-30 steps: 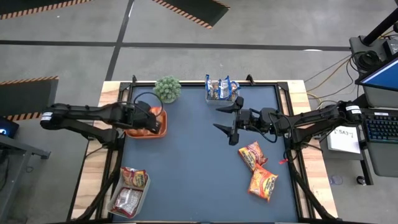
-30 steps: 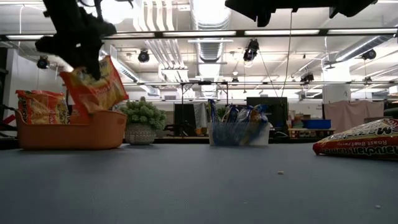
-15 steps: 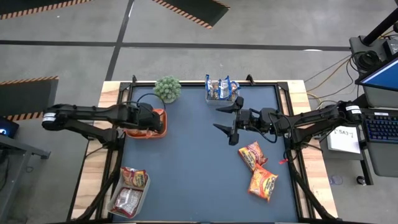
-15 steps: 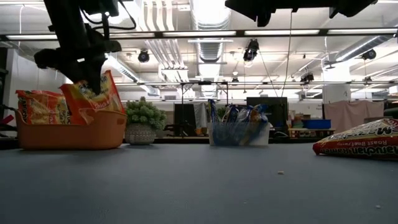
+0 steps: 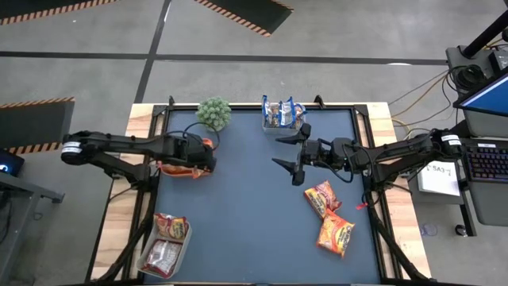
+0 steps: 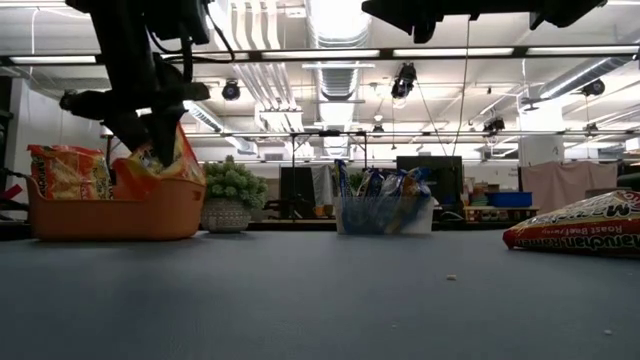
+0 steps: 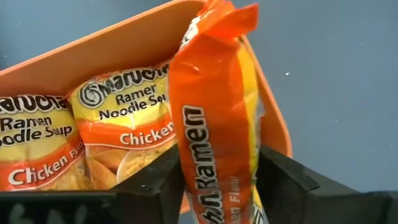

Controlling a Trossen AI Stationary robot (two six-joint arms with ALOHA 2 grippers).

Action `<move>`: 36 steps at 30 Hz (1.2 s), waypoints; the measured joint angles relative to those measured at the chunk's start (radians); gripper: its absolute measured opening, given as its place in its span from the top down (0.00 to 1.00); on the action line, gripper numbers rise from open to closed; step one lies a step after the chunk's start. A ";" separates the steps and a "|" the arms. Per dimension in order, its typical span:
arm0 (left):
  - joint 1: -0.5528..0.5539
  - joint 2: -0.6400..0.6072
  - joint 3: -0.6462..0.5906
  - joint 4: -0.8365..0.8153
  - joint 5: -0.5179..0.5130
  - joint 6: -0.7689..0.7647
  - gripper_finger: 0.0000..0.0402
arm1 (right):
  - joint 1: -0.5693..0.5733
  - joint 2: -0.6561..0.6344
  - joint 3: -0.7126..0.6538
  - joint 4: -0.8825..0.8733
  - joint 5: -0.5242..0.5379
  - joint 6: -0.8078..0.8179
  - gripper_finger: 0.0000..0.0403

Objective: Sort Maruchan noodles
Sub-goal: Put the orange noodle pack into the orange bin, then put the red noodle pack into the gray bin

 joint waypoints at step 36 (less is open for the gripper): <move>-0.176 0.037 0.258 0.386 -0.209 0.560 0.38 | -0.001 0.000 0.000 0.000 0.000 -0.008 0.27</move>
